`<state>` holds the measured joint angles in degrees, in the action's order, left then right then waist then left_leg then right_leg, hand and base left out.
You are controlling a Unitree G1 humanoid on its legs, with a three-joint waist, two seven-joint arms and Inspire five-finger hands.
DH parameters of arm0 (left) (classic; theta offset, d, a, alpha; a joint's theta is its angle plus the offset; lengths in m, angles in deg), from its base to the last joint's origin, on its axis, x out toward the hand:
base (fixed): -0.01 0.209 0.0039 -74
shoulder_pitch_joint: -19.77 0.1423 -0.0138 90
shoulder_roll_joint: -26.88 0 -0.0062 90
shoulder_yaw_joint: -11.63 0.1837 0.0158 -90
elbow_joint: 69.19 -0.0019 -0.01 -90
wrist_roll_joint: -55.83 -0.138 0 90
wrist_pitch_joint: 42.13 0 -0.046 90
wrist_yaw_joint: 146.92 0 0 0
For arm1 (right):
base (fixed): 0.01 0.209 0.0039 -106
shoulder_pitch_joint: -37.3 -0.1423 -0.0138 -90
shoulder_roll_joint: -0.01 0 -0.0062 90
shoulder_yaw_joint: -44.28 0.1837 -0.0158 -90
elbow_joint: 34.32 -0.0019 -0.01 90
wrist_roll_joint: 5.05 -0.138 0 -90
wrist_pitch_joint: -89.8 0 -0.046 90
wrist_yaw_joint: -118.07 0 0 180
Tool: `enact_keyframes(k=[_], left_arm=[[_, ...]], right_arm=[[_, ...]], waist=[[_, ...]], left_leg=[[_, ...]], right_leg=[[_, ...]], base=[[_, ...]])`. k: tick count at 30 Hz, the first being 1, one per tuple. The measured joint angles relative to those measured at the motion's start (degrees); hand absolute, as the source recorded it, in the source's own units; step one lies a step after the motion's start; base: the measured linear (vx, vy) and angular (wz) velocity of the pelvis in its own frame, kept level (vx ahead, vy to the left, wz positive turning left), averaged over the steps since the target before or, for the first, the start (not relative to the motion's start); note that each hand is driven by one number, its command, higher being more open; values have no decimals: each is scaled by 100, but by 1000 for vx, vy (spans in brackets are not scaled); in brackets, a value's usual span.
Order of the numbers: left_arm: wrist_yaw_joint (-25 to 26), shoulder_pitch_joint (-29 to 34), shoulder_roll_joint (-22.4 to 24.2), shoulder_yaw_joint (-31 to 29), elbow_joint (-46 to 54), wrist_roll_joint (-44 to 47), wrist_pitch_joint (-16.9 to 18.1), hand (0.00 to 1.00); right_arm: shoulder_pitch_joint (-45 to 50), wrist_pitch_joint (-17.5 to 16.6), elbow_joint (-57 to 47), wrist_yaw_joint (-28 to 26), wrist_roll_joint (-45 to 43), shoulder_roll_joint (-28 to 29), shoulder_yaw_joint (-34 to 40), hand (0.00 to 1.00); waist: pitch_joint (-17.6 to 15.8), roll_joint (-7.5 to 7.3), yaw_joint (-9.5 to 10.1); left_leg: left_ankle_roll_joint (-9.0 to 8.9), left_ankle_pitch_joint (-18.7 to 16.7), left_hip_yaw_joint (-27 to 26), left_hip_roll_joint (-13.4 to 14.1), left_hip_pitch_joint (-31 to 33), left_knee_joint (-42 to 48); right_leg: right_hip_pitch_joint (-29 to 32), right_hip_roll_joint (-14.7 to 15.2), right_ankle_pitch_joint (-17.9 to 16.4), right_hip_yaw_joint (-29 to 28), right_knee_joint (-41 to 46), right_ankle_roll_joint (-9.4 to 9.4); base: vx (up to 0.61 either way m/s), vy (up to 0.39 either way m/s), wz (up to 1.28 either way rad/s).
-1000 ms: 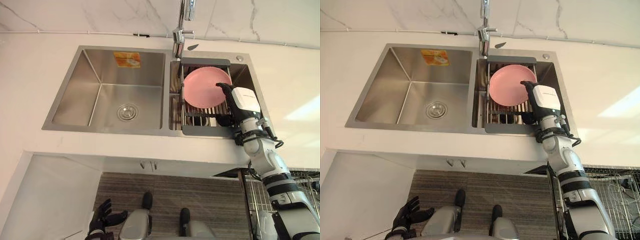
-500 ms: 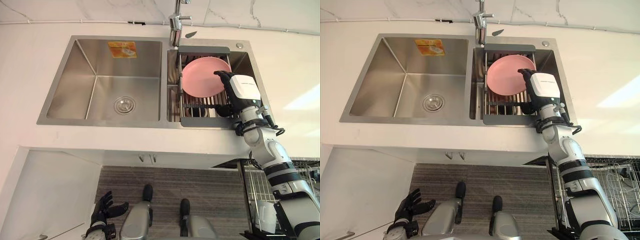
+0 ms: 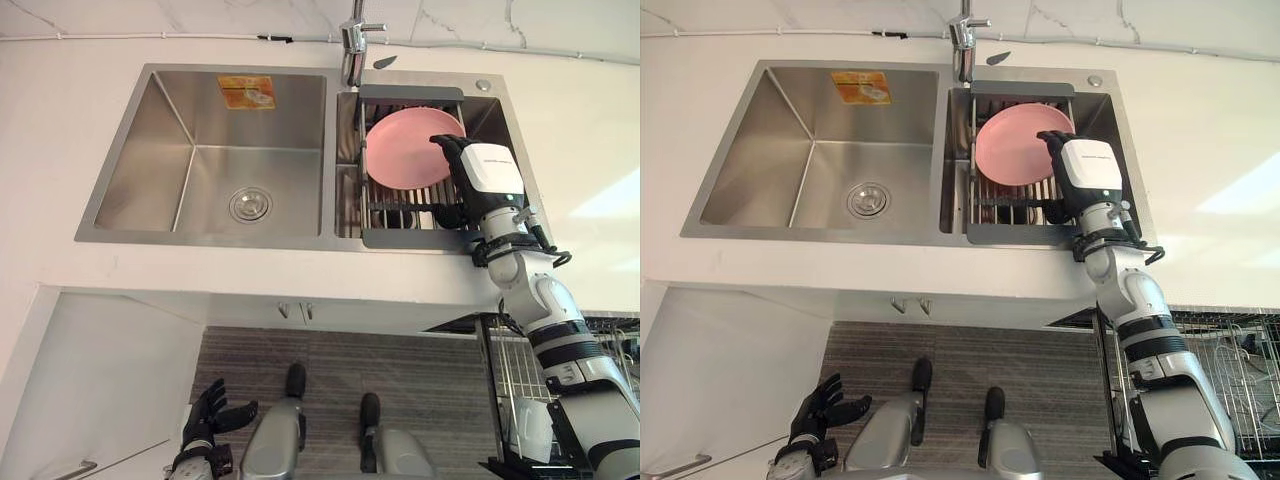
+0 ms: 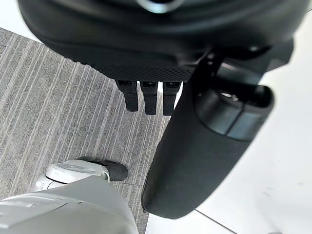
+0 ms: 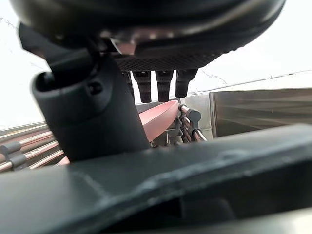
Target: Walk over to the sink, pick up the cup, carry it to the dishwasher, place the cup inside the dishwasher, then close the dishwasher door
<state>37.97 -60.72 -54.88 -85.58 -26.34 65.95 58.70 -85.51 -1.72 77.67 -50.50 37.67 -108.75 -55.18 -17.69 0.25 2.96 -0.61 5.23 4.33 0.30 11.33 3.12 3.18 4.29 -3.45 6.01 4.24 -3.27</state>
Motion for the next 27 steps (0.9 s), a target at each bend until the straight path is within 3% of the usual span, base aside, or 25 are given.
enact_keyframes(k=[9, 17, 20, 27], left_arm=[[7, -2, 7, -4, -14, 1, -1, 90], [5, -11, 18, -7, -5, -2, -3, 90], [5, -8, 19, -8, -4, -3, -4, 90], [-4, -9, 21, -1, -17, -4, 0, 90]], right_arm=[[-2, 262, -57, 135, -727, 363, 481, 90], [160, 317, -590, 306, -653, 397, 740, 90], [65, 287, -871, 471, -613, 325, 931, 90], [-153, 217, -889, 493, -446, 111, 867, 90]], waist=[[-30, 54, -21], [-75, 144, -21], [-74, 144, 88], [-72, 140, 76]], left_leg=[[-43, 186, 32, 71, -139, -297], [-61, 253, 67, 85, -193, -427], [-61, 337, 81, 86, -229, -484], [-64, 342, 92, 86, -285, -518]], right_leg=[[1, -67, 43, 13, -26, 16], [1, -83, 47, 42, -10, 16], [-11, -83, 44, 59, 0, 40], [-51, -88, 19, 70, 0, 45]], base=[[0, 0, 0], [9, -4, 1], [57, -17, 4], [23, -6, 0]])
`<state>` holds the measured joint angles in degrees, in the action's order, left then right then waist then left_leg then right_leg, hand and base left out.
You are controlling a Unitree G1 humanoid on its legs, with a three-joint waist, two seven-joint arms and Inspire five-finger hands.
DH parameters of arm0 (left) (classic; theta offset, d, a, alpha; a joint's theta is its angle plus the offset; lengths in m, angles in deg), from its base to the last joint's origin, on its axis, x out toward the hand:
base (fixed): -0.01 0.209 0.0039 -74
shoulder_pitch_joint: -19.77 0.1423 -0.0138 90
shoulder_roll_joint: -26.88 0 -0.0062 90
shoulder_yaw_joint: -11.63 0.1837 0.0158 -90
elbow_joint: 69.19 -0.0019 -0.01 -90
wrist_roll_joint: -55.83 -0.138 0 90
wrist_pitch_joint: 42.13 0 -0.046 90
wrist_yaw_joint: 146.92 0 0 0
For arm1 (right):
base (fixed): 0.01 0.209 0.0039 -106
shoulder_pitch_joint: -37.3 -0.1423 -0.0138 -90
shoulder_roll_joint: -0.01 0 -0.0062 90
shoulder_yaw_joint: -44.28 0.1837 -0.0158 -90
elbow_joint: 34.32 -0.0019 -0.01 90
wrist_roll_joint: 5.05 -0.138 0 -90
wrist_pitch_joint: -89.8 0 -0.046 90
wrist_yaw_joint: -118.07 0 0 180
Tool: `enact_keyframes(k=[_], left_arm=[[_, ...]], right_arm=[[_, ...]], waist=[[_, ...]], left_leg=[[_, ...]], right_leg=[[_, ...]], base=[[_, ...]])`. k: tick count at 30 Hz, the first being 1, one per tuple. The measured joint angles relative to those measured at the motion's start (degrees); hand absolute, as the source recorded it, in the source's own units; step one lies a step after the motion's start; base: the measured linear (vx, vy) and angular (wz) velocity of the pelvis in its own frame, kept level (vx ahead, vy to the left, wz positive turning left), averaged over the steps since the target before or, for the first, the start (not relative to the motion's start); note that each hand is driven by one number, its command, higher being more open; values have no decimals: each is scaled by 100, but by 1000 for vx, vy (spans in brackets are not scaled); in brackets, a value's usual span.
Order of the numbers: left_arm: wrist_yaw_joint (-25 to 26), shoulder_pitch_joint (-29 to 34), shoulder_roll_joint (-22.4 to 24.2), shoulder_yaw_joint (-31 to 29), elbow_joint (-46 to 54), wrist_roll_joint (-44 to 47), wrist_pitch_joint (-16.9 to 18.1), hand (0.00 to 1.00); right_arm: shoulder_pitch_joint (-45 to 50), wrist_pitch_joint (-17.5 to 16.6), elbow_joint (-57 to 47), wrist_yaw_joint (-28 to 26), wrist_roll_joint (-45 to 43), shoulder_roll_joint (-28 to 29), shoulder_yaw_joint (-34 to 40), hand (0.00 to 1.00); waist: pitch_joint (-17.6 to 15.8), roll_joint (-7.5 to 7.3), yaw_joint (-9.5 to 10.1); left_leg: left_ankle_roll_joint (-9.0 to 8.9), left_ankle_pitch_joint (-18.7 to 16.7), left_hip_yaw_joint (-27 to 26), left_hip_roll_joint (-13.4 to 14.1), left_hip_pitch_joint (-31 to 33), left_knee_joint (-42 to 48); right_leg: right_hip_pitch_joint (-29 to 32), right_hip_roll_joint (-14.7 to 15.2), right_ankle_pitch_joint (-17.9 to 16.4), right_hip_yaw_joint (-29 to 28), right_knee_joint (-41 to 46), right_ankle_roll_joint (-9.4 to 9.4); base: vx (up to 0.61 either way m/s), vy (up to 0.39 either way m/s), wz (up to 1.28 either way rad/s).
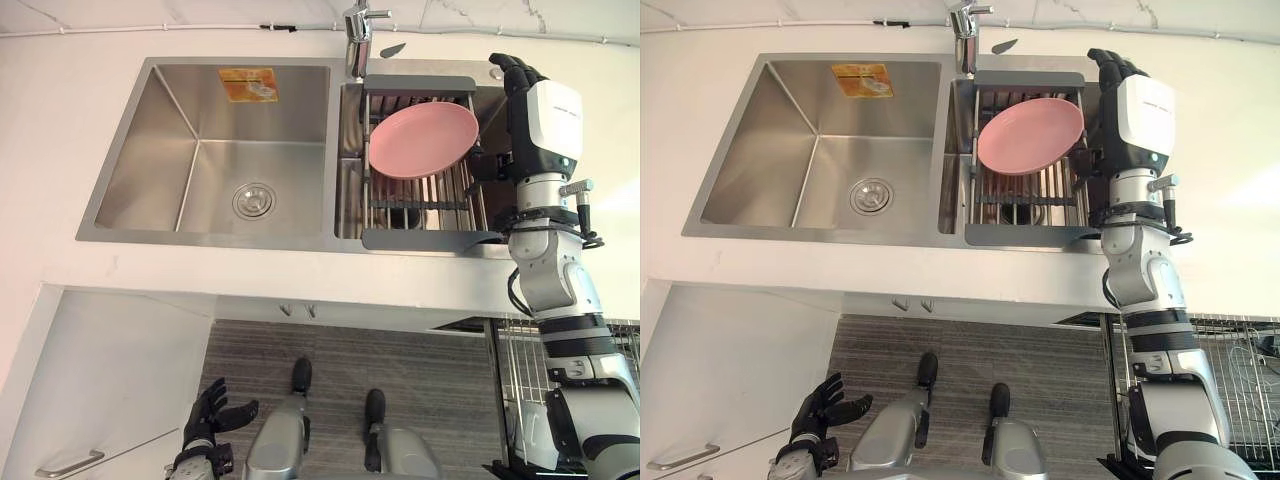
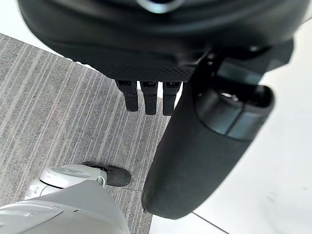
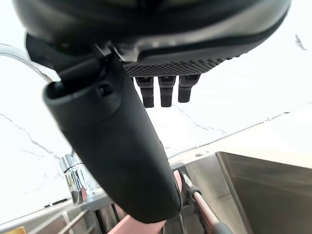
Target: Walk over to the sink, pick up the cup, carry it to the dishwasher, place the cup inside the dishwasher, then close the dishwasher door
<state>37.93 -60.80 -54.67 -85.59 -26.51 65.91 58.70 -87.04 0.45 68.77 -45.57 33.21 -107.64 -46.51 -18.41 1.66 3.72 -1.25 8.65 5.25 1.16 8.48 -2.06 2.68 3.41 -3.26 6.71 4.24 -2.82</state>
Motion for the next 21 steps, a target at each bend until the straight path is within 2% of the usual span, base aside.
enact_keyframes(k=[10, 21], left_arm=[[3, 5, -18, 157, -76, 4, 1, 90], [4, -9, -26, 233, -109, 5, 3, 90]], right_arm=[[-478, -41, 416, -56, 16, -406, -606, 90], [-672, -108, 1101, -503, 0, -567, -1050, 90]], waist=[[22, -41, -29], [44, -119, -29]], left_leg=[[-23, 143, 13, 21, -101, -269], [-19, 181, 10, 55, -64, -286]], right_leg=[[59, -6, -25, 12, 81, -2], [111, -41, -23, 13, 85, 1]], base=[[-3, -1, 0], [0, 0, 0]])
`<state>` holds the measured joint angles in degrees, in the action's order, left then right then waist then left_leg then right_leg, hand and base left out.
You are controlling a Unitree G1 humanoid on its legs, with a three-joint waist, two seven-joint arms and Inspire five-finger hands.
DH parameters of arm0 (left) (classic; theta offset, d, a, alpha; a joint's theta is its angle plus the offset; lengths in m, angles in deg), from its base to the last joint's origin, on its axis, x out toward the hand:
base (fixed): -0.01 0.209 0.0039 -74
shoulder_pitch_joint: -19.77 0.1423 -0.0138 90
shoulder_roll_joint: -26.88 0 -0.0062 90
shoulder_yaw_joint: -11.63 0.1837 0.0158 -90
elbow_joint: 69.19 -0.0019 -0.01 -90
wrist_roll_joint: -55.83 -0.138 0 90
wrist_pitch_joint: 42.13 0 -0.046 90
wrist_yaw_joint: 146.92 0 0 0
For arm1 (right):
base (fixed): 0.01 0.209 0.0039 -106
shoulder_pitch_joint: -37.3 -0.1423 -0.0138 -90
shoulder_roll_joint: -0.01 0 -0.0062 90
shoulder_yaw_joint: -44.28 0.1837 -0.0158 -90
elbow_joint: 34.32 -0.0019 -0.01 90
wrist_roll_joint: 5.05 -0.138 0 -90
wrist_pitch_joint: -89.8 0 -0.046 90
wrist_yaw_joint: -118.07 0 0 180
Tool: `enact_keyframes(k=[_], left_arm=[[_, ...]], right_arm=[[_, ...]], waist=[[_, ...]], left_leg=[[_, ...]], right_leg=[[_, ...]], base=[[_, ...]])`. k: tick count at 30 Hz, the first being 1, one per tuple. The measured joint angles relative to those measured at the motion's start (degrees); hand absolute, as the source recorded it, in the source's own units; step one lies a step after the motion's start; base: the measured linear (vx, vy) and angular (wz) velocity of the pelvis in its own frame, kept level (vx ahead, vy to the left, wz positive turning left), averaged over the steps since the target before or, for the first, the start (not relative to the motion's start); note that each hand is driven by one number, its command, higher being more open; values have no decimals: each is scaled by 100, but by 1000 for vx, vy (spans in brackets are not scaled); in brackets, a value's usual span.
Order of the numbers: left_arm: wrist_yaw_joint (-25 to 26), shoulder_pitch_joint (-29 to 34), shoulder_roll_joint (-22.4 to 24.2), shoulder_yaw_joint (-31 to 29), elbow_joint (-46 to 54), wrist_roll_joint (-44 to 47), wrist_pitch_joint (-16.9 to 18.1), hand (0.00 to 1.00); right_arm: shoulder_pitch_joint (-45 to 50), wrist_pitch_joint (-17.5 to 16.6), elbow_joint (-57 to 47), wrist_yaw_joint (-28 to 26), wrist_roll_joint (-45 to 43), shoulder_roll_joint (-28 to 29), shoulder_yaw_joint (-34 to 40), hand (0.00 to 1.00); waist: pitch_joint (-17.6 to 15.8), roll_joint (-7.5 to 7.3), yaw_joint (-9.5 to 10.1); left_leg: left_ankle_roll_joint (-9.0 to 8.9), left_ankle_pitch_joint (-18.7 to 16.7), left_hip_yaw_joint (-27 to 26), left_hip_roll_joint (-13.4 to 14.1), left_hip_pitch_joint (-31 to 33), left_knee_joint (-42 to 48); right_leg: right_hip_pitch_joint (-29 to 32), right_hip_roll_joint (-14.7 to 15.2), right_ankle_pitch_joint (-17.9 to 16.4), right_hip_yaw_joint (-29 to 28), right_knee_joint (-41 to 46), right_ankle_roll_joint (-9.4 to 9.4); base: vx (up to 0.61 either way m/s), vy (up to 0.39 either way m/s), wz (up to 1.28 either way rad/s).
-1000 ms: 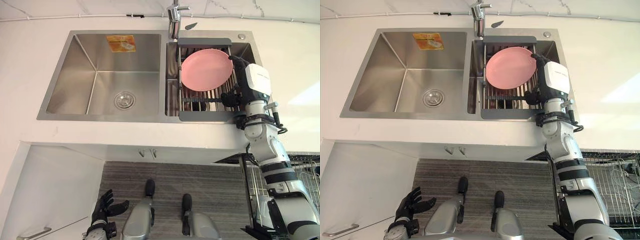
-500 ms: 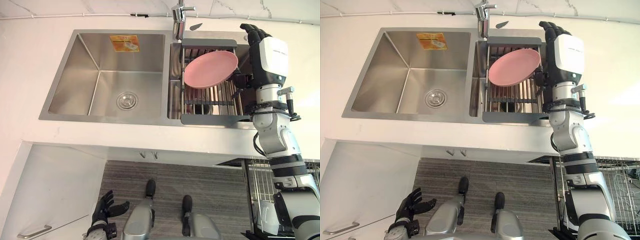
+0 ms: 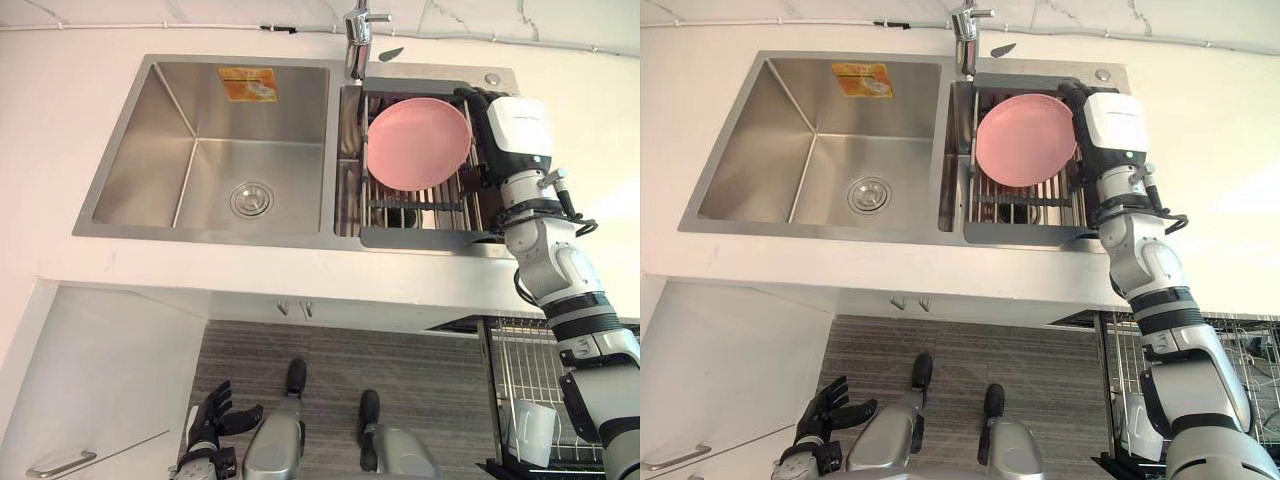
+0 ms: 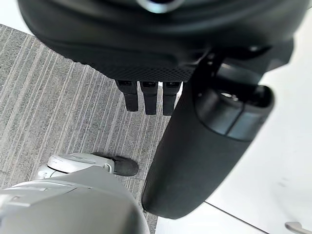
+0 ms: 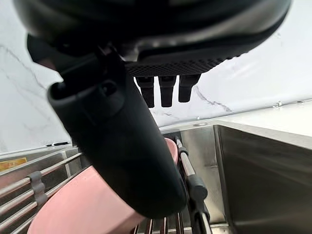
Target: Walk over to the sink, pick up the cup, carry it to the dishwasher, place the cup inside the dishwasher, then close the dishwasher door
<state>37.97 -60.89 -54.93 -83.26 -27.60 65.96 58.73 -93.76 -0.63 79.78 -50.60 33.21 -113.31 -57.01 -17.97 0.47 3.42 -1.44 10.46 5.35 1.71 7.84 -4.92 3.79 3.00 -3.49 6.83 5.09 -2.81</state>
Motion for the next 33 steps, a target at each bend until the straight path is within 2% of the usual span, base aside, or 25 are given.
enact_keyframes(k=[11, 20, 28, 33], left_arm=[[0, -22, 1, 9, -4, 0, 9, 90], [0, -50, -17, 6, -134, 1, 23, 90], [1, -52, -35, -5, -133, 4, 32, 90], [-5, -60, -31, -4, -136, -1, 31, 90]], right_arm=[[-49, -55, 21, -90, 4, -86, -99, 90], [80, -108, 18, -92, 8, -87, -97, 90], [602, -333, -267, -229, -14, -87, -90, 90], [978, -635, -520, -390, -37, -67, -231, 90]], waist=[[0, -27, 3], [24, -110, 1], [78, -201, 5], [82, -213, 40]], left_leg=[[-6, 2, 1, 11, 2, 0], [-7, 2, 23, 3, 9, 0], [-8, 3, 38, -3, 10, -1], [-6, 5, 85, -38, 10, -1]], right_leg=[[10, -8, -5, 1, 15, 6], [78, 7, -107, 18, 180, 15], [88, 14, -132, 27, 209, 20], [101, 57, -184, 72, 289, 8]], base=[[0, 0, 0], [1, -3, 1], [0, 0, 0], [5, -4, 6]])
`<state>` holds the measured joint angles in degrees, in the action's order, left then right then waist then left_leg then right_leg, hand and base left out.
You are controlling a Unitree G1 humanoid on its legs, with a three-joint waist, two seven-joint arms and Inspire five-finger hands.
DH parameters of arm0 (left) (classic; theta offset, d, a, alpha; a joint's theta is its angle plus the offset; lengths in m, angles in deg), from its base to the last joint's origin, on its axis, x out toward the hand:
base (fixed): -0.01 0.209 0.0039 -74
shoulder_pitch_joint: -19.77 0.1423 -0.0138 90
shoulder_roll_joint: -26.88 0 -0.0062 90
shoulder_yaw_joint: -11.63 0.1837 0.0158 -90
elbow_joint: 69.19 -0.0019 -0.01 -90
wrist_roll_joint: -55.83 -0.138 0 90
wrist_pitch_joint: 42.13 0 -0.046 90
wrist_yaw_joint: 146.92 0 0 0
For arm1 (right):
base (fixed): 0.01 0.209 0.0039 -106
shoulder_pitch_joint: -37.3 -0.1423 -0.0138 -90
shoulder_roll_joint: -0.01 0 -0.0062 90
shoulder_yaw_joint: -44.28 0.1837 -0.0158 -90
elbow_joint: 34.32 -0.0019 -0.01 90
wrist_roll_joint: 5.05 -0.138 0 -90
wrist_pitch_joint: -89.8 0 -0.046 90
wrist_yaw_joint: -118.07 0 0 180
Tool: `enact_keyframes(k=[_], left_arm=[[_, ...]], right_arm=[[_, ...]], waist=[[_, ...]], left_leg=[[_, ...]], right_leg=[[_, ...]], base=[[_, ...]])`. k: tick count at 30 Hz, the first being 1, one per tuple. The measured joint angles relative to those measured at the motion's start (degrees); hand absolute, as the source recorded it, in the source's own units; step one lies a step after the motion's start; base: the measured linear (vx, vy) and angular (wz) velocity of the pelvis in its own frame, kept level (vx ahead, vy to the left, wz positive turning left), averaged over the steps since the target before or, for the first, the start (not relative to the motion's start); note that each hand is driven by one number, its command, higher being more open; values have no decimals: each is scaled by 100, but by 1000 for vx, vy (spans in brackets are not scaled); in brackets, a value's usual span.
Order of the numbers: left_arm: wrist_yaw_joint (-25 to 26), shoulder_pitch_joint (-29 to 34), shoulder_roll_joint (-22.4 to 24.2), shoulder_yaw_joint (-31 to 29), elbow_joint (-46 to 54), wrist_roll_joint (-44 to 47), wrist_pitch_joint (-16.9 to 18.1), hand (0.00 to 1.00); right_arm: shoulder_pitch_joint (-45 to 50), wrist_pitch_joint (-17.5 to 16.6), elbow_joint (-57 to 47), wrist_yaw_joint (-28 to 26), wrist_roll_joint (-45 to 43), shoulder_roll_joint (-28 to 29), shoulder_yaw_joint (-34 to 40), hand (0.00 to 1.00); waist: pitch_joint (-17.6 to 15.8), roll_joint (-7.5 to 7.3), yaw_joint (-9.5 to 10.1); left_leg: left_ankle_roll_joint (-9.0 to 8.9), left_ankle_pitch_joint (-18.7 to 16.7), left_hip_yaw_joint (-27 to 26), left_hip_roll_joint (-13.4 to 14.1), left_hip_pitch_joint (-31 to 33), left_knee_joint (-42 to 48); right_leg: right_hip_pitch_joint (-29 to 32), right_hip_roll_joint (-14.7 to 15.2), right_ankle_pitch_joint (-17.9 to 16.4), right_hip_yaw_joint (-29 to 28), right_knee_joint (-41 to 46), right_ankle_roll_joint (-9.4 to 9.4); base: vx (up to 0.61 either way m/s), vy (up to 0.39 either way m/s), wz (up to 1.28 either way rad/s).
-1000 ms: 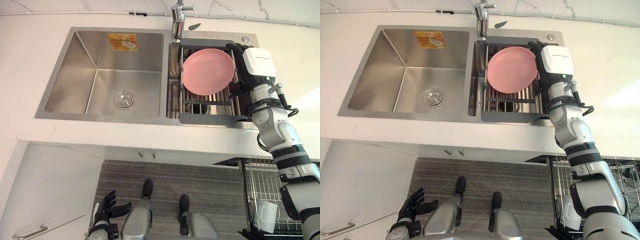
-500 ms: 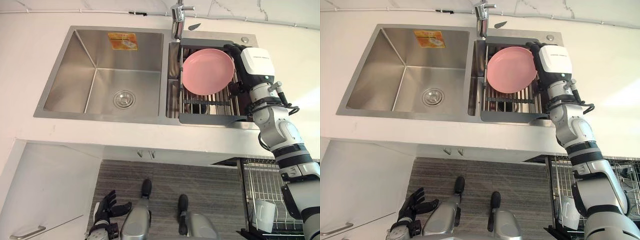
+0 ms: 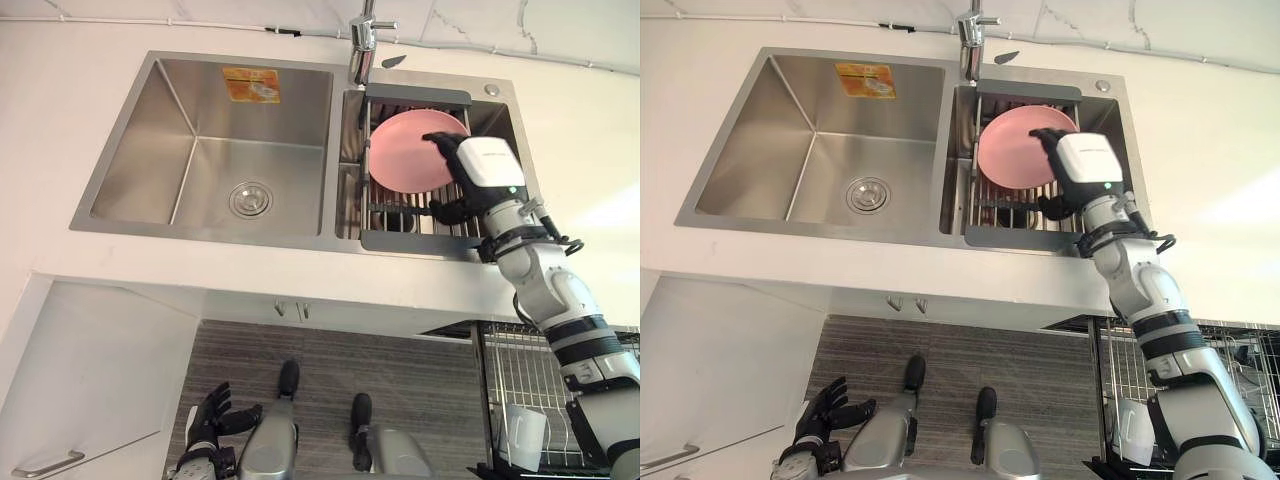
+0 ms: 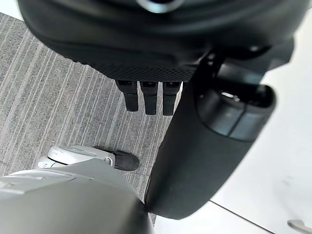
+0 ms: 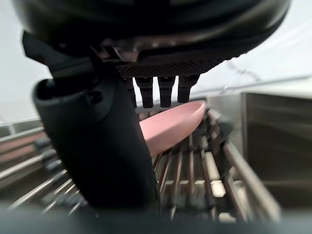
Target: Walk over to the sink, pick up the cup, carry it to the dishwasher, place the cup inside the dishwasher, then close the dishwasher door
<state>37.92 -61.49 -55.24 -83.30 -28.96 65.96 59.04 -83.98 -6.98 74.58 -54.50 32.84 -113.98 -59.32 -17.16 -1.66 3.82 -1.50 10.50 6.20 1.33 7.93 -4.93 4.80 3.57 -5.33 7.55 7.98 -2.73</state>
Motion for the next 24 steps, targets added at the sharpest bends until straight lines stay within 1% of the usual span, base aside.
enact_keyframes(k=[6, 11, 15, 20, 24], left_arm=[[-1, 0, -15, -3, 3, -2, 0, 90], [0, 1, -16, -3, 6, -5, 0, 90], [1, 1, -17, -3, 7, -6, 0, 90], [6, 1, -33, -13, 11, -5, 0, 90], [6, 0, -33, -13, 13, -4, 0, 90]], right_arm=[[28, -27, -177, 17, 57, 52, -13, 90], [37, 4, -185, 90, 296, 250, -10, 90], [41, 121, -184, 222, 472, 428, 35, 90], [41, 178, -168, 307, 505, 434, 47, 90], [40, 243, -95, 316, 506, 467, 138, 90]], waist=[[10, -40, 15], [10, -42, 19], [9, -43, 22], [-16, -89, 55], [-17, -91, 80]], left_leg=[[9, 6, 12, -24, -2, 0], [13, 9, 26, -30, -2, -1], [15, 10, 67, -47, -2, -1], [14, 10, 101, -51, 1, -1], [15, 10, 117, -65, 10, -2]], right_leg=[[-1, 31, -9, 14, 19, -7], [-4, 36, -12, 30, 25, -9], [-1, 57, -61, 67, 80, -18], [-1, 61, -93, 103, 105, -13], [-2, 72, -105, 122, 108, -13]], base=[[1, 1, 1], [0, 0, 0], [6, -7, 5], [10, -7, 3], [3, -1, 1]])
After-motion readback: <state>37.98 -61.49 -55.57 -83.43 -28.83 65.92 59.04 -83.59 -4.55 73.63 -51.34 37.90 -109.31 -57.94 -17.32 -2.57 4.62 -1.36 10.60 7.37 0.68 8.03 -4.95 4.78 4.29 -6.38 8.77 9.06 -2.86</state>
